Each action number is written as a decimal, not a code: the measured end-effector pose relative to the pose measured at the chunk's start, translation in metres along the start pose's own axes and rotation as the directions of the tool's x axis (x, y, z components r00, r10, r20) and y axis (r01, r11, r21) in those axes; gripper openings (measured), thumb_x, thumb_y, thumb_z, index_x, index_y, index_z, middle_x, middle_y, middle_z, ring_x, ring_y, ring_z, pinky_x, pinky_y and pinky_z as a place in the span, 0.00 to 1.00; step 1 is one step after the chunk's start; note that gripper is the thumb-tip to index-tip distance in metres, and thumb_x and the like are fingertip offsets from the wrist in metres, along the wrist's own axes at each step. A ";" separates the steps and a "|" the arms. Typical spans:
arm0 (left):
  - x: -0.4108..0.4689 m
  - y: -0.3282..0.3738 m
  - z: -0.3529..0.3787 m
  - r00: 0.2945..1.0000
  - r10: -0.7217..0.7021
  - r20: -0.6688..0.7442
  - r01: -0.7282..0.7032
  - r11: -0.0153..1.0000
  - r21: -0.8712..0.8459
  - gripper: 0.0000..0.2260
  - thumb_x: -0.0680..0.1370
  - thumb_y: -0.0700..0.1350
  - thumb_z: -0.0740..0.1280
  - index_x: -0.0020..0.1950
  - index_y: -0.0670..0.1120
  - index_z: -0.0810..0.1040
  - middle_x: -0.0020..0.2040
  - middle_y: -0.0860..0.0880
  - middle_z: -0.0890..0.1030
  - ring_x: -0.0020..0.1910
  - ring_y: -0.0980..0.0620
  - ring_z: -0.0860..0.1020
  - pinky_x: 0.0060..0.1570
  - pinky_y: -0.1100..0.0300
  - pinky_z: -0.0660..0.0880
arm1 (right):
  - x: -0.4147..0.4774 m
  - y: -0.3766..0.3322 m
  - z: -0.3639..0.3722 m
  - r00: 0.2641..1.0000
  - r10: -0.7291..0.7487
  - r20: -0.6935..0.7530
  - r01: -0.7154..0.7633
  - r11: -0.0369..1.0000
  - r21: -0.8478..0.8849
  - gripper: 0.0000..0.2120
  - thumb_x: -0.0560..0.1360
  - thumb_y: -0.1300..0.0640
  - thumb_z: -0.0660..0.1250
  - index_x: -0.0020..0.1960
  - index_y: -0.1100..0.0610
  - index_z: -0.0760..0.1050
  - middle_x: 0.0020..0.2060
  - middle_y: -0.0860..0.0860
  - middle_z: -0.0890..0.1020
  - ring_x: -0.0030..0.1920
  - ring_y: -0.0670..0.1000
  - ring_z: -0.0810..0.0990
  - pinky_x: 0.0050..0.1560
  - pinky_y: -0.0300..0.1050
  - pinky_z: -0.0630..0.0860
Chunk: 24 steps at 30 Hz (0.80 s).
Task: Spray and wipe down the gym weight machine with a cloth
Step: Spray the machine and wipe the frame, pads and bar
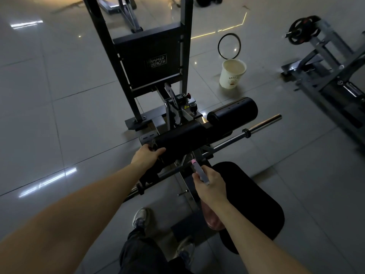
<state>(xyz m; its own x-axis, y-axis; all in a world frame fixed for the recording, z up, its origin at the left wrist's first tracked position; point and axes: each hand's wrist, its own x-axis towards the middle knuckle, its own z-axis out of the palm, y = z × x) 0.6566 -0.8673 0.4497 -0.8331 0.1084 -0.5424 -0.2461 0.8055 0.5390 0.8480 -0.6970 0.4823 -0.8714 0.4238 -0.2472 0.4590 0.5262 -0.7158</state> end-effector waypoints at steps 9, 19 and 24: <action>-0.008 -0.008 0.006 0.998 0.065 -0.020 -0.064 0.997 0.041 0.29 0.70 0.64 0.76 0.62 0.49 0.74 0.54 0.50 0.81 0.48 0.49 0.80 0.48 0.53 0.78 | -0.011 -0.010 0.005 1.000 -0.008 0.007 0.008 1.000 0.011 0.06 0.80 0.50 0.67 0.46 0.48 0.73 0.37 0.46 0.77 0.35 0.45 0.77 0.37 0.35 0.72; -0.015 -0.010 0.013 0.997 0.053 -0.057 -0.054 0.998 -0.012 0.28 0.75 0.67 0.70 0.64 0.47 0.75 0.56 0.49 0.81 0.47 0.49 0.78 0.47 0.54 0.74 | -0.025 0.000 0.004 0.999 0.035 0.004 -0.035 0.999 -0.012 0.12 0.80 0.49 0.67 0.40 0.44 0.68 0.34 0.45 0.75 0.32 0.44 0.73 0.35 0.35 0.68; -0.012 -0.011 0.013 1.000 -0.008 -0.003 0.007 0.989 -0.146 0.28 0.73 0.69 0.70 0.59 0.46 0.79 0.50 0.48 0.83 0.45 0.48 0.82 0.47 0.53 0.80 | -0.028 0.003 0.002 1.000 0.029 -0.002 -0.029 0.999 0.023 0.08 0.80 0.49 0.68 0.45 0.48 0.71 0.38 0.46 0.77 0.37 0.45 0.76 0.38 0.38 0.74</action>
<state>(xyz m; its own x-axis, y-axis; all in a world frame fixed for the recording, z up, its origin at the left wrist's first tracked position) 0.6755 -0.8695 0.4417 -0.8326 0.1005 -0.5447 -0.3217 0.7128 0.6233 0.8729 -0.7090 0.4854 -0.8575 0.4401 -0.2665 0.4797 0.4968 -0.7233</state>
